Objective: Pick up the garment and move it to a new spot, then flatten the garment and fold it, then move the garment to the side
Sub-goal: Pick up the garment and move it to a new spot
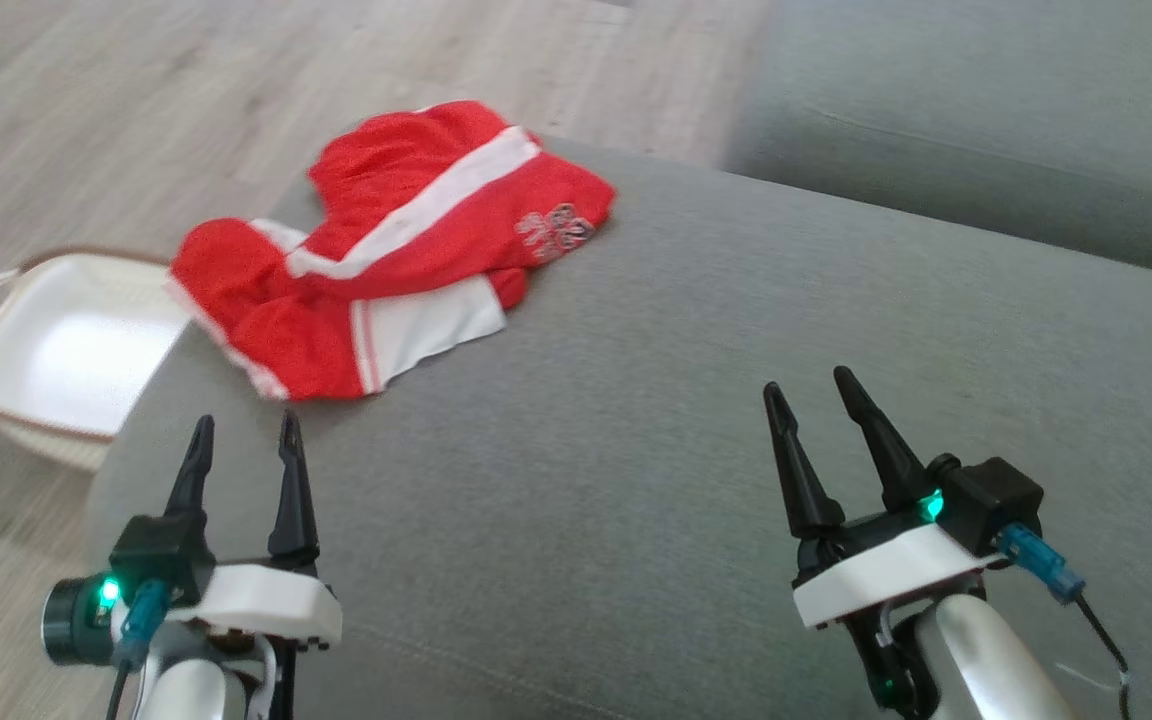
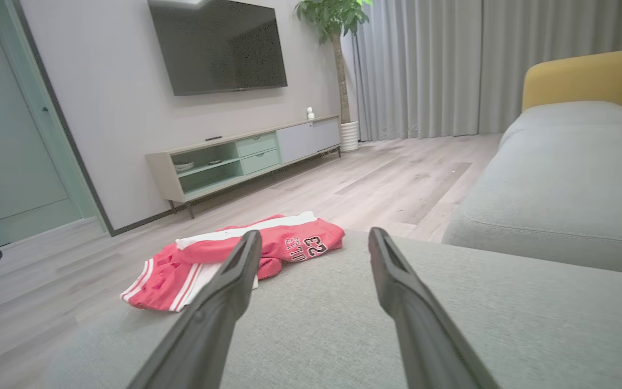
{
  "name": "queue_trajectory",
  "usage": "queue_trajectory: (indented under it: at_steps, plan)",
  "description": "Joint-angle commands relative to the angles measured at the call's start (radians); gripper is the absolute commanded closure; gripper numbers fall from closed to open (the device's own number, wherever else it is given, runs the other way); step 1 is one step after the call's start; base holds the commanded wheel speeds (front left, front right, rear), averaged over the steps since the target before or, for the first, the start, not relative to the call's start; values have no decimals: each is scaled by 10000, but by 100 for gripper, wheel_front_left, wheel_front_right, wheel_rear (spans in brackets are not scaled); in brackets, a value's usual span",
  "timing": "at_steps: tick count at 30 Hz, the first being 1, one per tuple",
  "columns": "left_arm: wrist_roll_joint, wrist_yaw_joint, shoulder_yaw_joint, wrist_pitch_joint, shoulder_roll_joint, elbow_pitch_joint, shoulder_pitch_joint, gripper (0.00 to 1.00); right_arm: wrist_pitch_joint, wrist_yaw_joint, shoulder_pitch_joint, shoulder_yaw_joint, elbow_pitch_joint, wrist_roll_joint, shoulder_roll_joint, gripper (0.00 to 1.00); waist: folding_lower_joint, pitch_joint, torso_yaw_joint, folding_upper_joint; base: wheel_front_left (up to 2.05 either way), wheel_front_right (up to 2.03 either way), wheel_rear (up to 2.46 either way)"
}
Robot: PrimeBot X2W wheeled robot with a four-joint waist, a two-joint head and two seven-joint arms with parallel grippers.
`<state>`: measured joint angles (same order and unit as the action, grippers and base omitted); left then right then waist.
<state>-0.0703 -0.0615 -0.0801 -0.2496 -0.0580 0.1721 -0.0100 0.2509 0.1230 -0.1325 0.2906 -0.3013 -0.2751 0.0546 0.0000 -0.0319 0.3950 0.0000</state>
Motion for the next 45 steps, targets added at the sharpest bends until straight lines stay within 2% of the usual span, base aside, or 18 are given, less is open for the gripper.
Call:
queue_trajectory:
  at_steps: [1, 6, 12, 14, 17, 20, 24, 27, 31, 37, 45]
  plan:
    - [103, 33, 374, -122, -59, -276, -424, 0, 109, 77, -308, 220, 369, -55, -43, 0, 0, 25, 468, 0, 0, 0, 0]
    - [108, 132, 456, -122, -74, -270, -450, 0, 109, 77, -308, 258, 369, -115, -43, 0, 0, 54, 814, 0, 0, 0, 0]
    - [2, 249, 579, -122, -58, -251, -443, 0, 109, 77, -330, 395, 452, -154, -43, 0, 0, 61, 806, 0, 0, 0, 0]
    - [-132, 364, 649, -122, -62, -71, -519, 0, 109, 77, -331, 432, 503, -152, -43, 0, 0, 74, 743, 0, 0, 0, 0]
    - [-453, 819, 734, -89, -297, 362, -1073, 0, 109, 77, -360, 457, 559, -103, -40, 0, 0, 163, 612, 0, 0, 0, 0]
    - [-998, 1247, 849, 864, -529, 763, -1889, 0, 109, 77, -414, 442, 635, -65, -23, 0, 0, 290, 414, 0, 0, 0, 0]
    - [-1650, 1493, 1043, 2653, -949, 1390, -3082, 0, 109, 77, -498, 506, 721, -81, 43, 0, 0, 579, 115, 0, 0, 0, 0]
    - [-1920, 1560, 1158, 3884, -1362, 2209, -4027, 0, 109, 77, -625, 568, 714, -112, 152, 0, 0, 859, -185, 0, 0, 0, 0]
    - [-2196, 1570, 1402, 4532, -1718, 3187, -4970, 0, 109, 77, -832, 660, 750, -138, 263, 0, 0, 1206, -597, 0, 0, 0, 0]
    - [-2717, 1533, 1989, 4839, -2332, 5788, -6202, 0, 109, 77, -1329, 841, 833, -221, 510, 0, 0, 1961, -1649, 0, 0, 0, 0]
    - [-3281, 1697, 2233, 5218, -2679, 8365, -6838, 0, 109, 77, -1714, 641, 1001, -341, 690, 0, 0, 2774, -2651, 0, 0, 0, 0]
